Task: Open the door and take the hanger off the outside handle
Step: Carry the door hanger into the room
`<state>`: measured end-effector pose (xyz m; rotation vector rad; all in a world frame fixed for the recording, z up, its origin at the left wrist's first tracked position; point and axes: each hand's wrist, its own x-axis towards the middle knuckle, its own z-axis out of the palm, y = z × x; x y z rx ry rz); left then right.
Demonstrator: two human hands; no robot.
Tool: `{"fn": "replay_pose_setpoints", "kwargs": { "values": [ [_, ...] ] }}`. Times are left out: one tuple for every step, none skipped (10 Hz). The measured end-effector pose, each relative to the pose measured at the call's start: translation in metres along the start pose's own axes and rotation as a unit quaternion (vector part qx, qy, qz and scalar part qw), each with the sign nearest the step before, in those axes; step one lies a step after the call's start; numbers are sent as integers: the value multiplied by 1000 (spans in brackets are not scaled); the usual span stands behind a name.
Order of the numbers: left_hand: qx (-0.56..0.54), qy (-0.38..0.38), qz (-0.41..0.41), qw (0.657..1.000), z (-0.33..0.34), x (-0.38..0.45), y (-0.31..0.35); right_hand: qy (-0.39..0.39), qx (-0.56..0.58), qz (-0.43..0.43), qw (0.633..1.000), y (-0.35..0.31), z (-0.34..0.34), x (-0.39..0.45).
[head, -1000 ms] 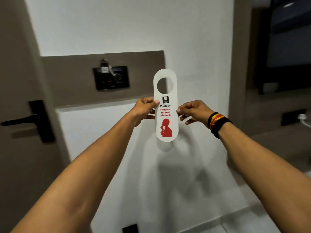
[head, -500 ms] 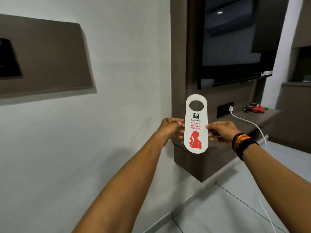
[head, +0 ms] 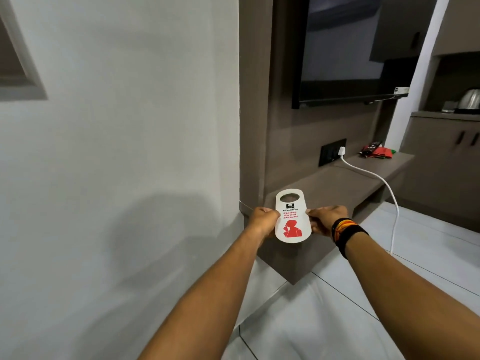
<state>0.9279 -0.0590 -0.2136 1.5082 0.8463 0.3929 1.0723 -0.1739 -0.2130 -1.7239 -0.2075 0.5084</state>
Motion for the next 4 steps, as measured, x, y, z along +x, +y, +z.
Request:
{"fn": "replay_pose_setpoints", "kwargs": {
  "values": [
    [23,-1,13,1000,-4,11,0,41,-12,-19,999,3,7,9],
    [57,-14,41,997,-6,9,3,83,-23,-41,995,2,9,6],
    [150,36,103,983,-9,2,-2,151,-153,-169,962,-4,10,-10],
    [246,139,226,932,-19,-19,1,183,-261,-346,883,-28,16,-39]
  ]
}}
